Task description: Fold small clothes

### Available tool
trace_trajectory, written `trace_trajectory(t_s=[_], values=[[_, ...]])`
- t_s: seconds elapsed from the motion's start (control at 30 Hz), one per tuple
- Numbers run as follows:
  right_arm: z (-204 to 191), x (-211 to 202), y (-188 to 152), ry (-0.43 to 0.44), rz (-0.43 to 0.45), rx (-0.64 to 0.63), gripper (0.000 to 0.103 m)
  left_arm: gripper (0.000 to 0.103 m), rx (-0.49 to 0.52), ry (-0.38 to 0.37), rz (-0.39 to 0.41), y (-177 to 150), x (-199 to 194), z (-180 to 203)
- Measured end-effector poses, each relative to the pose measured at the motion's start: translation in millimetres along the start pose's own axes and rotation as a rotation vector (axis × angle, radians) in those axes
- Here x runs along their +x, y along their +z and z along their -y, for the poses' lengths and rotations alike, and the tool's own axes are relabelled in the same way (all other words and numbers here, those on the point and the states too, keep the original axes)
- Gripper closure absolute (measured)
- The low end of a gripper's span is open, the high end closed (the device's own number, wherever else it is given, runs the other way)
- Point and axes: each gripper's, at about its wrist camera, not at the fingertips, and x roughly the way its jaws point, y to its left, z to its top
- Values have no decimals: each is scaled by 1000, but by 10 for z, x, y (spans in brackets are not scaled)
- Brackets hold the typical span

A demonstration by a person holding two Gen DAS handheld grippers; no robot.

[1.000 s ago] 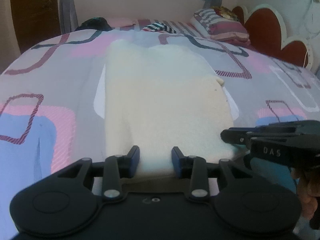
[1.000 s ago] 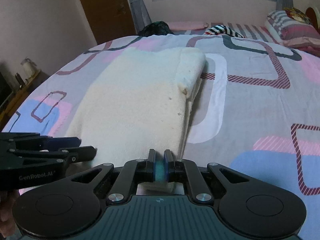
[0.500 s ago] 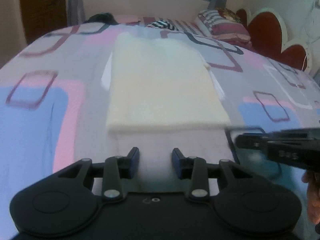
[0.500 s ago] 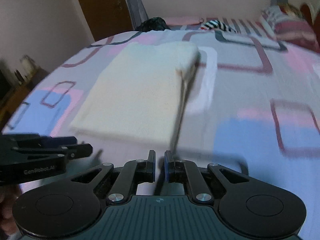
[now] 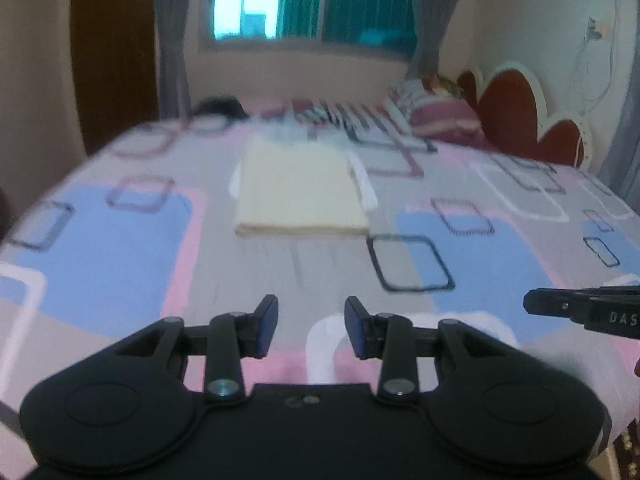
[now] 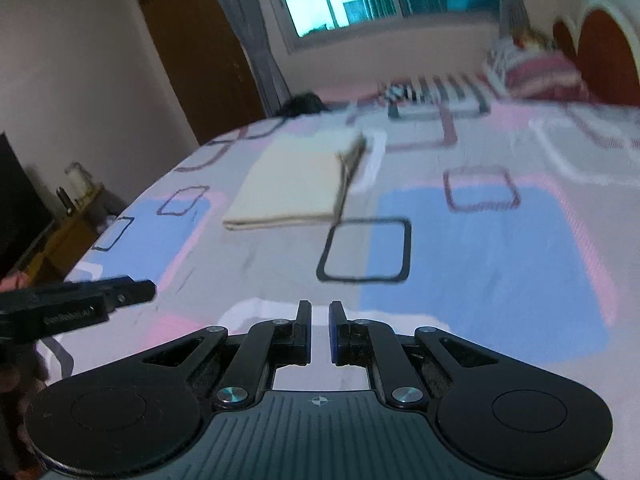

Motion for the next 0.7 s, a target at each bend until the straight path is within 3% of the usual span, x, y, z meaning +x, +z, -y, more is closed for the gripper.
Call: trace_trajectory(t_s=[0.1,0.3,0.33,0.37,0.4,0.47,0.5,0.53,0.6,0.7], values=[[-183,-244,98,8,58,-39,95,79,37,12,86,57,-366,206],[-422,-686,134,25,135,-115,95,81,75,25,161,96,-831,550],[-448,-743,121,23,139,-122,95,69,74,33,176,92,-905,592],[-456,-795,101,17,144,-130,95,35,59,52,202,85,-976,627],[-483,-852,76,2,157,-137,91,12,35,82,248,75,-1055,657],[-492,-945,28,-47,197,-131,16,0,36,115,345,36,-1170,711],[-488,-994,-3,-107,237,-112,0,1,41,128,370,43,-1200,746],[-467,-1035,-28,-164,287,-102,0,1,55,127,361,70,-1188,779],[-408,-1060,-26,-118,279,-117,0,1,67,112,345,113,-1147,830],[-329,-1082,-9,-118,271,-84,0,1,61,105,325,154,-1097,886]])
